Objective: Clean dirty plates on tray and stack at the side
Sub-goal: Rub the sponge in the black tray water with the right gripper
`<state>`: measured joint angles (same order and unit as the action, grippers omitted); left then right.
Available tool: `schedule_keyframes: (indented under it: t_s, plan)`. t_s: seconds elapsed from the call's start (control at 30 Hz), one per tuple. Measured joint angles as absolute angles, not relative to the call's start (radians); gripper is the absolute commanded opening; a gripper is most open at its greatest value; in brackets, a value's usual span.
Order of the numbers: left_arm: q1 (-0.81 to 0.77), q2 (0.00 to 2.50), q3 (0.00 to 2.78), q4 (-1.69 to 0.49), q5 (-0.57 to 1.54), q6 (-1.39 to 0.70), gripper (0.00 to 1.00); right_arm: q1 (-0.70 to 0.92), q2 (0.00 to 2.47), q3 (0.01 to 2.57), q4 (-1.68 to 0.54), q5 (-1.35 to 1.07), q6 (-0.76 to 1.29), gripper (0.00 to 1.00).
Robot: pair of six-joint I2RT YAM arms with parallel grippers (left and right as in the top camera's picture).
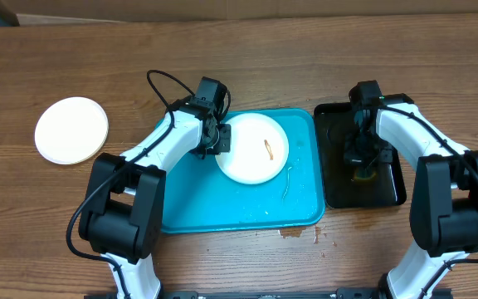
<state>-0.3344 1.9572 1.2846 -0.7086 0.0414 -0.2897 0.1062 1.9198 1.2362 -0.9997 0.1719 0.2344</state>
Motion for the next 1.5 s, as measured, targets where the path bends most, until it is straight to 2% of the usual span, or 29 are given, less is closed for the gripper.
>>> schedule_keyframes:
  t_s: [0.03,0.1,0.17,0.23,0.37,0.53,0.83,1.5]
  plan:
    - [-0.334,1.956,1.285,-0.729,0.047,-0.290,0.10,0.106,1.920,1.236,-1.000,0.172,0.235,0.04]
    - [-0.334,1.953,1.285,-0.772,0.059,-0.291,0.35,0.106,1.920,1.236,-0.999,0.172,0.235,0.04]
    - [-0.334,1.953,1.282,-0.788,0.060,-0.286,0.45,0.106,1.920,1.236,-0.998,0.172,0.235,0.04]
    - [-0.334,1.953,1.281,-0.773,0.060,-0.289,0.45,0.106,1.920,1.236,-0.996,0.172,0.234,0.04]
    - [-0.334,1.953,1.281,-0.721,0.060,-0.290,0.31,0.106,1.920,1.236,-0.984,0.171,0.233,0.04]
    - [-0.334,1.953,1.281,-0.719,0.060,-0.289,0.32,0.106,1.920,1.249,-1.016,0.172,0.202,0.04]
    - [-0.334,1.953,1.281,-0.720,0.060,-0.289,0.32,0.106,1.920,1.424,-1.143,0.183,0.210,0.04]
    - [-0.334,1.953,1.281,-0.722,0.060,-0.289,0.34,0.094,1.919,1.429,-1.237,0.162,0.300,0.04]
